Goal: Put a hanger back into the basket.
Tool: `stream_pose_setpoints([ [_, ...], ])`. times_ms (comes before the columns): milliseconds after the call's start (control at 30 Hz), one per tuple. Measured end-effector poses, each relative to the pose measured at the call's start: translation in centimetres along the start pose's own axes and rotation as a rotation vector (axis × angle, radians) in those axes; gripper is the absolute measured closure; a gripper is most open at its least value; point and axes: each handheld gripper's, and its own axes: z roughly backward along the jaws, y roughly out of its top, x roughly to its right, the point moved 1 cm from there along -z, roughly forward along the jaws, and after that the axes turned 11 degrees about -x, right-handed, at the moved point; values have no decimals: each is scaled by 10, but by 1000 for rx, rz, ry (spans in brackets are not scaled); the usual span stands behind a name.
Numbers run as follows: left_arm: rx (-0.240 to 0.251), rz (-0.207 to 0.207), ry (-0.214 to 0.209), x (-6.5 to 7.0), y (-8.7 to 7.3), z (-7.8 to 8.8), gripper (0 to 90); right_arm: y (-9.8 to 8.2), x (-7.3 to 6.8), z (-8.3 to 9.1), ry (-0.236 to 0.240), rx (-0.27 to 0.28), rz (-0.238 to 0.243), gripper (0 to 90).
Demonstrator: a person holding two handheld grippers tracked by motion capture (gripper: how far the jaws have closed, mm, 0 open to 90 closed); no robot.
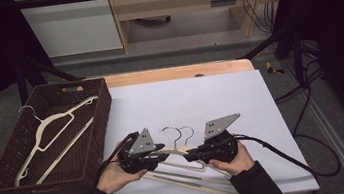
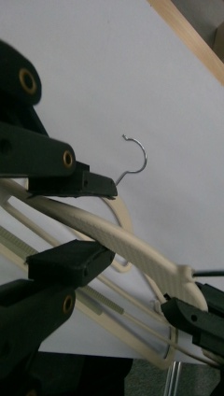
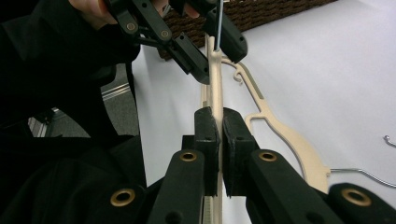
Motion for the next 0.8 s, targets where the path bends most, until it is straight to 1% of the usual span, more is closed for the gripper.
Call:
stream_pose_setpoints([
  [33,-19,-18,3,0,1,1,686,0,0,0,2,0,3,865],
  [167,-34,-20,7,2,3,2,705,1,-1,1,0,-7,12,865],
  [200,-51,-37,16,1,3,3,709,1,-1,1,-1,-5,12,863],
  [233,-51,-32,17,2,3,4,717,1,0,1,-3,-1,12,856],
  [267,-42,-15,12,3,3,4,728,1,0,2,-21,5,15,843],
  [300,-42,-15,12,3,3,4,746,2,0,2,-53,17,18,817],
  [333,-44,-14,-3,4,2,7,765,2,0,3,-77,31,18,793],
  [367,-38,-7,-15,6,2,8,780,2,0,4,-92,43,17,770],
  [400,-35,-6,-18,8,3,10,792,3,1,5,-104,51,15,747],
  [433,-28,-3,-20,11,3,11,804,4,1,5,-109,60,8,717],
  [467,-30,-8,-17,11,3,13,816,4,1,5,-118,72,11,685],
  [500,-28,-4,-17,13,4,14,826,4,1,6,-129,77,14,656],
  [533,-10,13,-25,15,4,14,836,5,1,5,-144,86,18,629],
  [567,-10,13,-25,15,4,14,848,5,1,5,-144,86,18,629],
  [600,3,29,-29,17,5,16,860,6,1,6,-190,106,24,561],
  [633,14,44,-21,19,6,17,862,6,1,7,-201,115,21,549],
  [667,18,51,-2,20,6,18,863,6,1,8,-218,125,15,516],
  [700,29,69,1,19,6,19,863,6,1,9,-222,135,11,460],
  [733,40,83,1,18,5,21,864,6,0,11,-237,145,6,428],
  [800,59,115,11,16,5,25,864,5,-2,15,-278,159,15,366],
])
